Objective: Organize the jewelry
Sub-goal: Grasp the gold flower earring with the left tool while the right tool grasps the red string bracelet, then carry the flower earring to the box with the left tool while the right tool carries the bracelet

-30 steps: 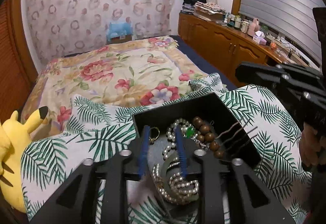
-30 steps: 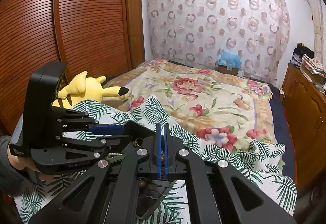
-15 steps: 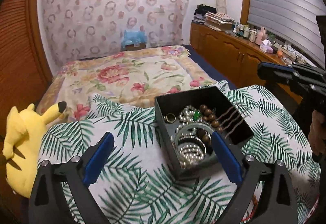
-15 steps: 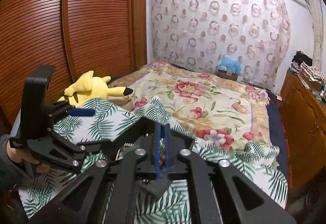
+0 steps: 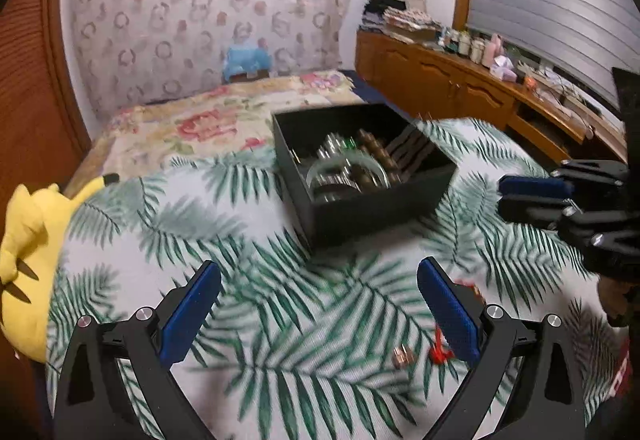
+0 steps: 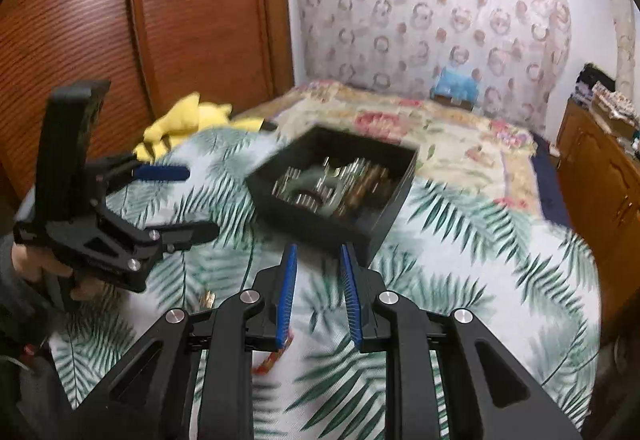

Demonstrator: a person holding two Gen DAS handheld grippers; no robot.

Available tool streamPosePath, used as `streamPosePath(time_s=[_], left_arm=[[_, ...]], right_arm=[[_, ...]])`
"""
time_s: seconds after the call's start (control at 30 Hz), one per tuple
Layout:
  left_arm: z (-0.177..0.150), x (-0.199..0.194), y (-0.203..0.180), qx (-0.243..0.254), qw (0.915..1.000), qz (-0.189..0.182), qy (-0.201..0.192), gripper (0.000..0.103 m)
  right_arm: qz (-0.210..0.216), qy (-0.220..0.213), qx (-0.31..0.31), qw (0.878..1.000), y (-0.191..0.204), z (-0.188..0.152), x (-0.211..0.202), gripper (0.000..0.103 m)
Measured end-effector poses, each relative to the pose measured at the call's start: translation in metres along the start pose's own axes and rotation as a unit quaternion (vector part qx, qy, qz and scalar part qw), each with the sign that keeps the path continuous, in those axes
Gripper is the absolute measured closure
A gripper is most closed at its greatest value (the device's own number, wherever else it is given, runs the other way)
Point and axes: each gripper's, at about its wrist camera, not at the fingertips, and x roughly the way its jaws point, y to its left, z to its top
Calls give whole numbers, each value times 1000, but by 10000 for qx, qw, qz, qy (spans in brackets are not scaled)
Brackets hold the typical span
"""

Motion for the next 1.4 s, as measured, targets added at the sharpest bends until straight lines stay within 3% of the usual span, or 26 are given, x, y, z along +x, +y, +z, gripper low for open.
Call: streamPosePath(time_s=[0.27,0.37,0.57,0.67,0.77,0.8,0.87,1.03,1.17,1.4], left_arm=[[-31,5,-12,68,9989,-243,406,8],[-39,6,-16,107,9982,-350,475,8],[-41,2,-24,190,9977,-462,451,10],[-42,4,-29,248,9969,-525,527,33],[-42,5,-34,349,9961,-591,556,47],[-42,5,-37,404,9956,-639,549,57],[-42,7,-41,497,9954,-600,562,62],[-40,8,-44,558,9950,-600,571,89],[-40,8,-43,489,9938,-825,571,89],[-25,5,-36,444,9957,-685,433,89]], right_arm=[[241,571,-114,9980,16,-32,21,78],[363,684,-106,9969,18,-30,28,78],[195,829,-298,9959,21,-27,37,80],[79,813,-450,9956,21,-30,37,95],[11,792,-462,9958,16,-31,34,95],[-40,759,-449,9961,13,-31,33,95],[-36,666,-337,9972,6,-31,28,95],[-57,508,-194,9985,-4,-28,21,95],[-46,431,-160,9989,-8,-24,18,95],[-34,15,-237,9997,-15,5,1,95]])
